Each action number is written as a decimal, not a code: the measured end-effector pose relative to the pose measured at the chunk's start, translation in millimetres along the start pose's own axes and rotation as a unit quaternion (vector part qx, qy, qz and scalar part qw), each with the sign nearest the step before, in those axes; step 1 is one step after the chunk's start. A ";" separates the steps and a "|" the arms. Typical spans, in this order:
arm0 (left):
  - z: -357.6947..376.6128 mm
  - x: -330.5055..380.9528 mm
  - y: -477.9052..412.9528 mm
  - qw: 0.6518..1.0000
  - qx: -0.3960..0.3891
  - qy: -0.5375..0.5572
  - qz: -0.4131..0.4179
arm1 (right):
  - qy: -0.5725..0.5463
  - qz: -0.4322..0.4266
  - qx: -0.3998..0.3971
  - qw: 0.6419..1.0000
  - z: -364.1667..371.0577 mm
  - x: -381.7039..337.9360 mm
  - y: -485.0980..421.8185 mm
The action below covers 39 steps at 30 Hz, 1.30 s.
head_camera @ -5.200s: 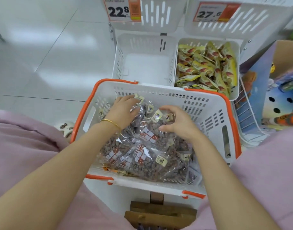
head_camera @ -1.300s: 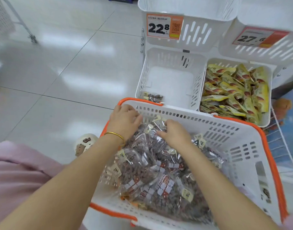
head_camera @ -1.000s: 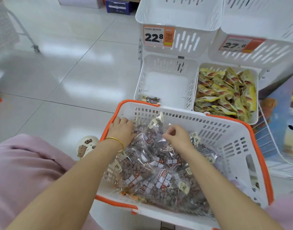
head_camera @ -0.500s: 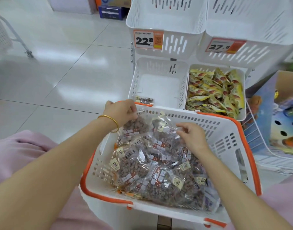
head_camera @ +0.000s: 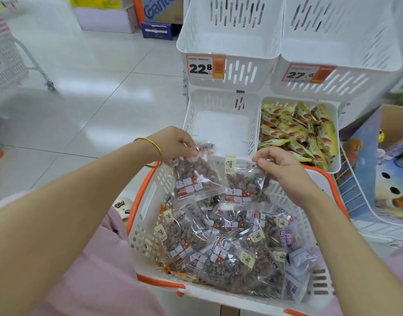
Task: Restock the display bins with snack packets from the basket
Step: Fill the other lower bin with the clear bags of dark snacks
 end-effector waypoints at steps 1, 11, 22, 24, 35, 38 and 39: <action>2.7 2.0 -2.0 1.000 0.001 0.000 0.007 | 0.018 0.003 -0.009 1.000 -0.4 0.1 -1.1; 35.0 23.4 -23.8 0.996 -0.033 0.077 0.033 | 0.030 0.039 -0.076 0.996 33.4 -2.3 -12.4; 66.4 10.1 -27.1 0.992 -0.100 -0.068 0.018 | 0.037 0.007 0.043 0.998 42.7 8.3 -32.2; 44.9 7.6 -37.3 0.998 -0.057 -0.030 0.029 | -0.004 0.020 0.014 1.000 42.2 3.5 -47.5; -58.5 -42.1 -143.9 0.973 0.213 0.029 0.088 | 0.423 -0.094 0.112 0.894 -0.3 -32.8 -201.1; -26.2 -104.3 -164.1 0.984 0.176 -0.021 -0.003 | 0.482 -0.099 0.107 0.864 17.1 1.6 -233.0; -14.8 -114.8 -168.3 0.987 0.160 -0.014 -0.009 | 0.484 -0.089 0.092 0.866 26.0 15.9 -245.1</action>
Point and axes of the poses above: each hand's wrist, its own y-axis away from the middle knuckle, its own z-axis out of the palm, x = y × z, the point moved 10 cm from there along -y, towards the middle knuckle, and after that the axes turned 5 degrees about -x, right-handed, at the moved point
